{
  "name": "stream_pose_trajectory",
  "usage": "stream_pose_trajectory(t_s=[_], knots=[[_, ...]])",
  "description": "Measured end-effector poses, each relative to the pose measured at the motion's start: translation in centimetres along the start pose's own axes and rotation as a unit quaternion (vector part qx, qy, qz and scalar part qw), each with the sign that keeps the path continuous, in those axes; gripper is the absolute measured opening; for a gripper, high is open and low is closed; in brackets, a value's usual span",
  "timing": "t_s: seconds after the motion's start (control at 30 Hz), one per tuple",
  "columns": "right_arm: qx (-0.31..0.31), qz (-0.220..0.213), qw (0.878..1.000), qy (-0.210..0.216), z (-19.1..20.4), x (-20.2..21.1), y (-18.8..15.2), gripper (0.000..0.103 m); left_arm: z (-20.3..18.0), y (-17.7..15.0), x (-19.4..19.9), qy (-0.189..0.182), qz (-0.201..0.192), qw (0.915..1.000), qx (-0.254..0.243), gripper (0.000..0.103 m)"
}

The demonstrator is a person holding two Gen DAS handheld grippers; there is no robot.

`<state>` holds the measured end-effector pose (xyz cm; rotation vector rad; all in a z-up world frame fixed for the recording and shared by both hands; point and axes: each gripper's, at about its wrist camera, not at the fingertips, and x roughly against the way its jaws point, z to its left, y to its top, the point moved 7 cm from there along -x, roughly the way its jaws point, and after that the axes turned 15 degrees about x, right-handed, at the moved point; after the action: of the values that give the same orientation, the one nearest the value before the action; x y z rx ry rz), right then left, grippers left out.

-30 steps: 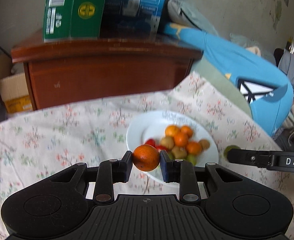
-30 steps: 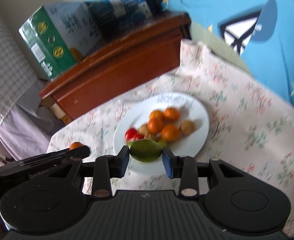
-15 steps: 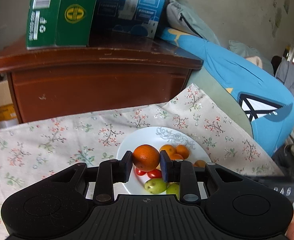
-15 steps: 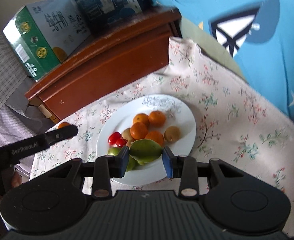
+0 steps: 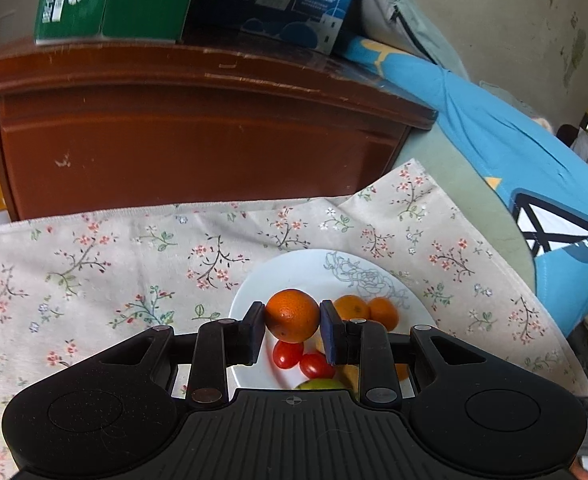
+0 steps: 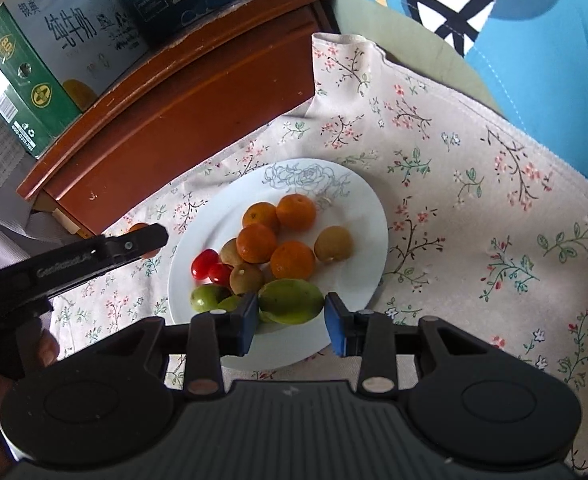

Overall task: Organize fruits
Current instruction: 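Carry the plum and mandarin over the white plate and open both tools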

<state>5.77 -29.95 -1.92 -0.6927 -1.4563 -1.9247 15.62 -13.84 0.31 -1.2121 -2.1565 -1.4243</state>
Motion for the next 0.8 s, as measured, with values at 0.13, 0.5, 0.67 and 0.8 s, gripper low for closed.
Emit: stream_pose_trajectory(t_s=[0.13,0.5,0.67,0.8], knots=[[-0.003,0.002,1.000,-0.008,-0.2,-0.5,-0.1,0.036,0.2,0.0,-1.1,-0.005,0.005,0.9999,0.012,0.027],[-0.014,-0.008,1.000,-0.014,-0.6,-1.2,0.1,0.039,-0.4,-0.2,-1.2,-0.005,-0.011,0.9999,0.011,0.068],[-0.019,-0.027,0.999,-0.005,-0.6,-0.5,0.8,0.039,-1.1,0.2,0.6,0.004,-0.017,0.9998,0.012,0.079],[-0.002,-0.036,0.999,-0.010,-0.1,0.0,1.3,0.041,-1.6,0.0,2.0,0.024,-0.020,0.9995,-0.002,0.080]])
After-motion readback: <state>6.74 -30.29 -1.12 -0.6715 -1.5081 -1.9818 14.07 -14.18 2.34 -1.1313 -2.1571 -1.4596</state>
